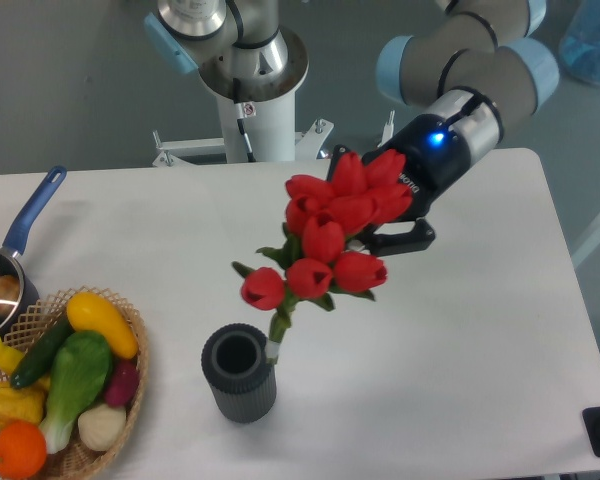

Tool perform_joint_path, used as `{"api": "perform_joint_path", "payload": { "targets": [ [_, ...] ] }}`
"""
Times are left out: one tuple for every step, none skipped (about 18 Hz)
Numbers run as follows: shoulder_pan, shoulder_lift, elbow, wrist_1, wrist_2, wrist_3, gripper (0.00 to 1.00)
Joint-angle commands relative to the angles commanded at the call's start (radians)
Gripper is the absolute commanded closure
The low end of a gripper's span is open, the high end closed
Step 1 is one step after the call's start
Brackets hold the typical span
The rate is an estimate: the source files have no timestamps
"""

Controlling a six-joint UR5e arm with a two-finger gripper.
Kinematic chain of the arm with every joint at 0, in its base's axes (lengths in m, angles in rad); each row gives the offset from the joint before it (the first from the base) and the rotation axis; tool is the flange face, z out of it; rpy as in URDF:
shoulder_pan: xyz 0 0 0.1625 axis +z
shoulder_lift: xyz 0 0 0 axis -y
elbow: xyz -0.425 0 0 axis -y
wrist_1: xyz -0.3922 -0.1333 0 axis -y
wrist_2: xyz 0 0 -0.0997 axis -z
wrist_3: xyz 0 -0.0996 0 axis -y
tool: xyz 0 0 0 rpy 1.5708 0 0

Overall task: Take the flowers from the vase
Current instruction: 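Lift the gripped tulips straight up out of the black vase, then carry the tulip bunch away from the vase and hold it raised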

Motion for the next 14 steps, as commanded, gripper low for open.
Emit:
{"api": "perform_joint_path", "payload": {
  "targets": [
    [0.002, 0.006, 0.000, 0.002, 0.078, 0.003, 0.99],
    [0.005, 0.011, 0.008, 0.002, 0.173, 0.008, 1.00],
    [0.005, 0.015, 0.012, 0.000, 0.222, 0.009, 1.00],
    [0.000, 0.038, 0.015, 0.000, 0.373, 0.009, 1.00],
    [0.000, 0.043, 0.015, 0.000, 0.414, 0.009, 1.00],
    [-0.001, 0.043, 0.009, 0.000, 0.433, 0.011, 1.00],
    [-0.002, 0.043, 0.005, 0.000, 0.431, 0.011, 1.00],
    [0.003, 0.042, -0.003, 0.000, 0.430, 0.011, 1.00],
    [0.005, 0.042, -0.014, -0.002, 0.434, 0.011, 1.00],
    [0.006, 0.040, -0.024, -0.002, 0.436, 0.011, 1.00],
    [0.005, 0.035, -0.031, 0.000, 0.444, 0.012, 1.00],
    [0.003, 0.032, -0.035, 0.000, 0.457, 0.026, 1.00],
    [0.005, 0.028, -0.038, 0.000, 0.479, 0.059, 1.00],
    [0.005, 0.026, -0.041, -0.002, 0.508, 0.084, 1.00]
  ]
}}
